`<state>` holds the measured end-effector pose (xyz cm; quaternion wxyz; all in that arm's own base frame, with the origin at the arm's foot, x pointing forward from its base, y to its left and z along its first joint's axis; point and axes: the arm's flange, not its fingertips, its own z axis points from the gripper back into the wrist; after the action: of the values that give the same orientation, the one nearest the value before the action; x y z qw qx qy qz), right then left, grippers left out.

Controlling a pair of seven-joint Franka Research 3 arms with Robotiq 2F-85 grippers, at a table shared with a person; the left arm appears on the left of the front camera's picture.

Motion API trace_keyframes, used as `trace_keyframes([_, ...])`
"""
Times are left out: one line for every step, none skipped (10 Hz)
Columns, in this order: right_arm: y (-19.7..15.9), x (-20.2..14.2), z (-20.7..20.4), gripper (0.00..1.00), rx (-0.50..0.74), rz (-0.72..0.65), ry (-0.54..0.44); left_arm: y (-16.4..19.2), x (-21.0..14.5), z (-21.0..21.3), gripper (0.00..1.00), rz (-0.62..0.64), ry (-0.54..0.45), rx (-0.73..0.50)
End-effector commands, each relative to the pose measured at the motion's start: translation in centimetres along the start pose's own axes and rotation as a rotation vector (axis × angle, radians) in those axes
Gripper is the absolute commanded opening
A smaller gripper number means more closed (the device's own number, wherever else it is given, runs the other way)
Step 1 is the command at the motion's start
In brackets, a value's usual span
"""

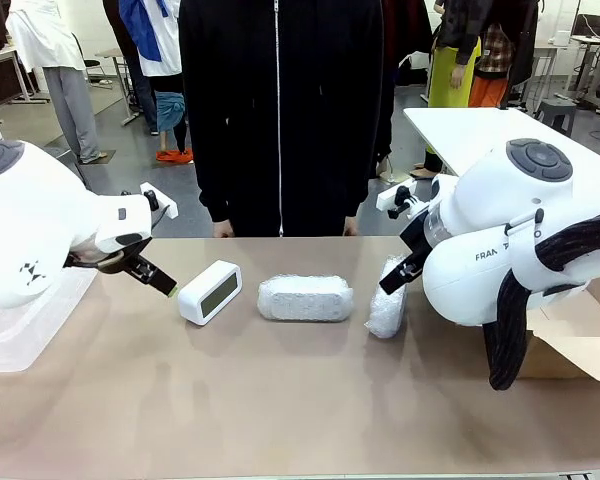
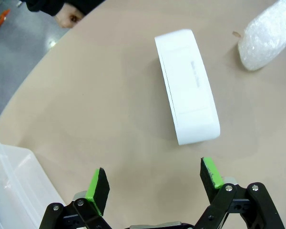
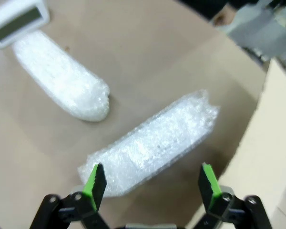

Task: Separate and place wrapped and unwrapped clocks.
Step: Pick up the Digital clock indicated by the person.

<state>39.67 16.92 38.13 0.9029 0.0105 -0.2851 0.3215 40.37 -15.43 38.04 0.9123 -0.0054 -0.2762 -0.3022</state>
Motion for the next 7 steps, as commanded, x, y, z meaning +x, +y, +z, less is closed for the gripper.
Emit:
trace_keyframes([-1.2, 2.5, 5.8, 1.0, 0.024, 0.052, -0.083, 1.4, 2.7, 5.6, 1.0, -0.051, -0.075, -0.003])
trace_keyframes([-1.5, 3.9, 10.1, 1.0, 0.025, 0.097, -0.111, 2.2, 3.8, 9.8, 1.0, -0.123, -0.104, -0.04])
trace_keyframes([-1.7, 4.4, 13.8, 1.0, 0.041, 0.135, -0.113, 2.7, 3.9, 13.0, 1.0, -0.167, -0.117, -0.081])
trace_keyframes([-1.9, 4.3, 16.6, 1.0, 0.082, 0.158, -0.102, 3.1, 3.1, 15.1, 1.0, -0.196, -0.117, -0.115])
trace_keyframes([-2.2, 3.6, 18.4, 1.0, 0.129, 0.177, -0.121, 3.6, 1.8, 16.4, 1.0, -0.215, -0.139, -0.18])
trace_keyframes([-2.1, 2.6, 19.6, 1.0, 0.188, 0.203, -0.14, 4.1, -0.2, 17.5, 1.0, -0.241, -0.172, -0.254])
trace_keyframes([-2.1, 1.5, 19.9, 1.0, 0.245, 0.23, -0.153, 4.7, -2.0, 17.8, 1.0, -0.256, -0.185, -0.266])
